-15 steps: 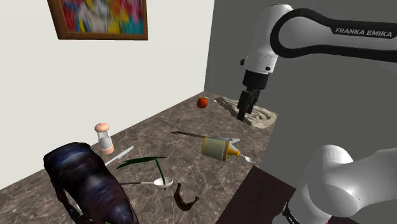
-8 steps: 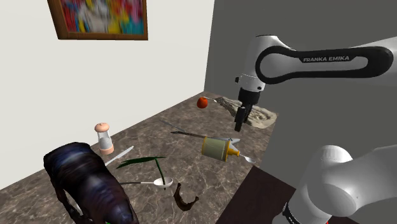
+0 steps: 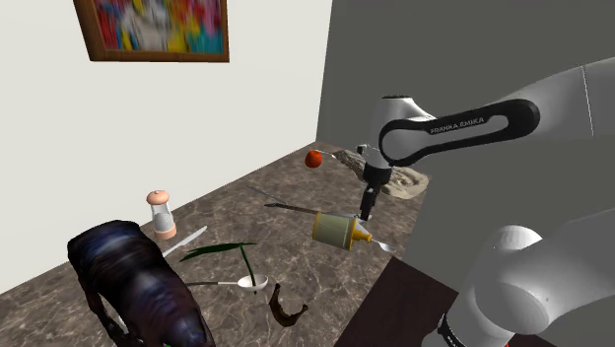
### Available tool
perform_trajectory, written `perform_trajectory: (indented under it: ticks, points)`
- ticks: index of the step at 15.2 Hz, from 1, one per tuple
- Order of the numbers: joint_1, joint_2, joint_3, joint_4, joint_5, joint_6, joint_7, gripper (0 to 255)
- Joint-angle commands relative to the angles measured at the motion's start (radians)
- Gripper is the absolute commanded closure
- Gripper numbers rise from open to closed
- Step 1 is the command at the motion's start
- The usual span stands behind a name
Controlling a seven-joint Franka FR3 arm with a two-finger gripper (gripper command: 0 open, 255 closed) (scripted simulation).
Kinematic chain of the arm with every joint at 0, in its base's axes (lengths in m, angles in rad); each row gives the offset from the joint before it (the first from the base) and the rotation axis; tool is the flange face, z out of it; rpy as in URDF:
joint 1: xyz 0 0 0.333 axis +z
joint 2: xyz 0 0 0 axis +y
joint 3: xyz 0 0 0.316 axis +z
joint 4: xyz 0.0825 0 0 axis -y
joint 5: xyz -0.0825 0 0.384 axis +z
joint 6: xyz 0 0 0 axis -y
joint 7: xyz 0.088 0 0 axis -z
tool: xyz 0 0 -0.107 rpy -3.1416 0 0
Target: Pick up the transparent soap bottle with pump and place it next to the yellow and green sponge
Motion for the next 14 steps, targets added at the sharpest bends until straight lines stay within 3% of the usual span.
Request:
perform_trajectory:
  ticks: [1,8,14]
  points:
    - [-0.008,0.055,-0.024,-0.016,-0.023,0.075,-0.036,0]
    - [-0.025,0.321,-0.112,-0.011,-0.075,0.345,-0.165,0]
    - [-0.026,0.57,-0.166,0.05,-0.045,0.542,-0.294,0]
